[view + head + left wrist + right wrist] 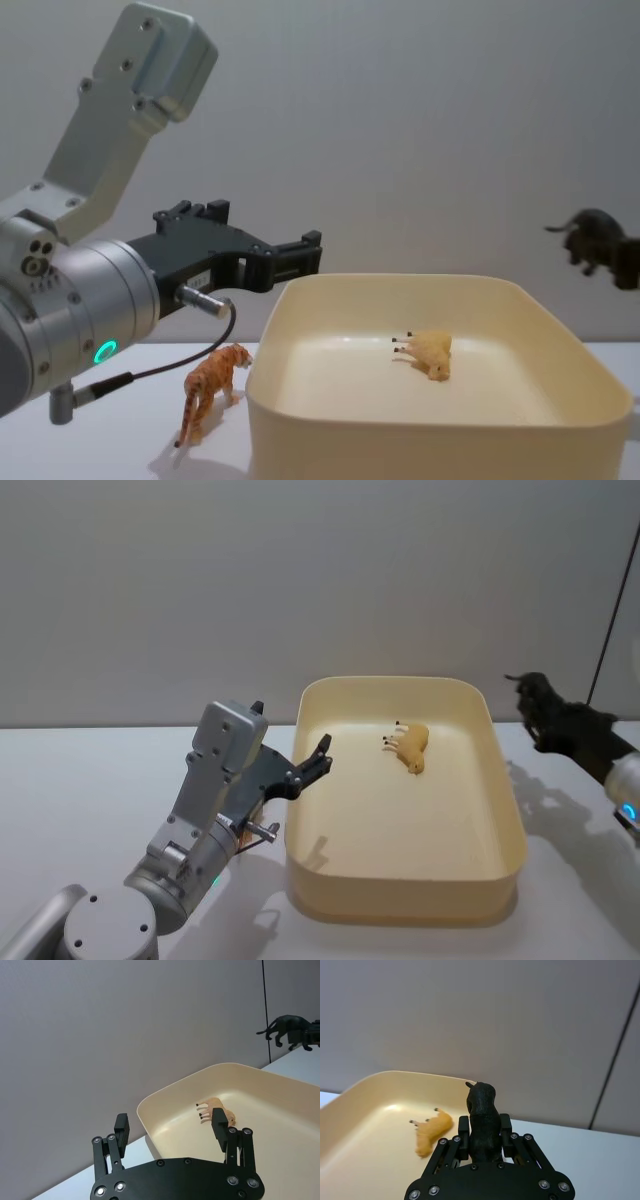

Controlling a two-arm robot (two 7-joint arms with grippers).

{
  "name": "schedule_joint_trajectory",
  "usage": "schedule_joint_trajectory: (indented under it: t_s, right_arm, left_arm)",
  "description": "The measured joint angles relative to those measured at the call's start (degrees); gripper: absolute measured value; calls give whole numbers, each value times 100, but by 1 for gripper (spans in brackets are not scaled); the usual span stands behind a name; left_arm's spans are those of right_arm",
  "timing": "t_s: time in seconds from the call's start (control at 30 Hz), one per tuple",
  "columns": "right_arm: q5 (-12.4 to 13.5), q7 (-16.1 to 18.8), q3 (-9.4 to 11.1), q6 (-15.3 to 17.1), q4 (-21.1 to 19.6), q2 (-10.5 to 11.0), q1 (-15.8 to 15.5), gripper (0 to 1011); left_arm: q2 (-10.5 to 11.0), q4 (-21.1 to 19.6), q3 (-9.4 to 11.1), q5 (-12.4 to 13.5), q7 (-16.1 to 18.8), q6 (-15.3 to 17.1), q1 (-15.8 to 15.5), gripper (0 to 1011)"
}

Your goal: Pick up the toy alternately with two hands and place it into the central storage box.

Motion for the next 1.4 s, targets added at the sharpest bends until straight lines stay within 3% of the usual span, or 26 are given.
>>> schedule_joint_trajectory:
  t_s: [0.5,0.77,1.07,1.23,1.4]
  right_arm:
    - [-56,811,-314,474,479,-361,669,356]
    - [-118,1038,-424,595,710,-486,897,605]
    - [-123,1082,-435,592,727,-488,923,893]
    - [-40,963,-362,490,561,-404,790,998]
    - [112,809,-253,376,299,-275,585,1001]
  left_arm:
    - [0,0,0,0,0,0,0,1002]
    - [0,0,0,0,0,0,0,1002]
    - [0,0,0,0,0,0,0,1002]
    - [0,0,0,0,0,0,0,1001]
    - [0,0,0,0,0,0,0,1001]
